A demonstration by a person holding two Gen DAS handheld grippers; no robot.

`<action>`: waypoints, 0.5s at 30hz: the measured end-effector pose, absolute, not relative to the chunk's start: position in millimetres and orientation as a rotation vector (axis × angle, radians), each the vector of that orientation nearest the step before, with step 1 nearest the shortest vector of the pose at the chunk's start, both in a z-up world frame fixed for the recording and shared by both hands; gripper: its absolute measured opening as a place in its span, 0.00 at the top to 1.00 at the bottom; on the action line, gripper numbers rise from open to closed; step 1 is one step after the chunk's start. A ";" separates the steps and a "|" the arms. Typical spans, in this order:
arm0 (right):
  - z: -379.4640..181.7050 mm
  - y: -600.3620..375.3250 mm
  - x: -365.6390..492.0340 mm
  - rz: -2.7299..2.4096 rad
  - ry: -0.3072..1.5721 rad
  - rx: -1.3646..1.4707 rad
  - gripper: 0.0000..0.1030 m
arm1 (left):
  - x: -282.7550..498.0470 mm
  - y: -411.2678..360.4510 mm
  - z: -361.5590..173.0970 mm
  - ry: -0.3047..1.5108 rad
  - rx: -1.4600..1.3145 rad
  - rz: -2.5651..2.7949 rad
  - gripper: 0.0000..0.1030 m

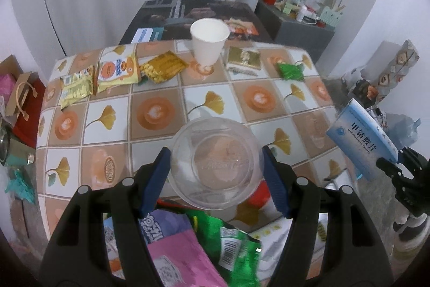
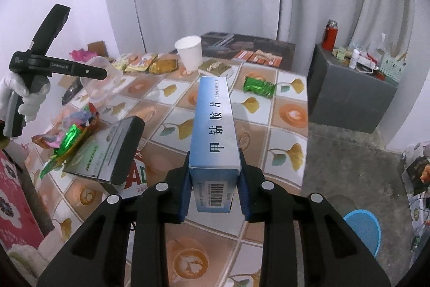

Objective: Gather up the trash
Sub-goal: 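Carry bowl and medicine box to the wastebasket and open both grippers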

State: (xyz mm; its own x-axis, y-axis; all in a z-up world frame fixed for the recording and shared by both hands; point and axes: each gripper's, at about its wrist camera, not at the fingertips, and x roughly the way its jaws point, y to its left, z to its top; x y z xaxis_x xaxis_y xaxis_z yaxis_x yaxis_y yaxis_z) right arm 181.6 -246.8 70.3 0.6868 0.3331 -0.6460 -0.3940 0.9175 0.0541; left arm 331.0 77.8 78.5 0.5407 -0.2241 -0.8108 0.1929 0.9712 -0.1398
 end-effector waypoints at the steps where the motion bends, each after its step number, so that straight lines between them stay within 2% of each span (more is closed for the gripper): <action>1: 72.8 -248.7 178.4 0.404 0.698 -0.089 0.72 | 328.5 75.2 82.5 0.962 -0.035 -0.251 0.38; 15: 101.4 -321.8 123.3 0.305 0.613 -0.060 0.72 | 283.4 -17.0 145.7 0.873 0.058 -0.368 0.38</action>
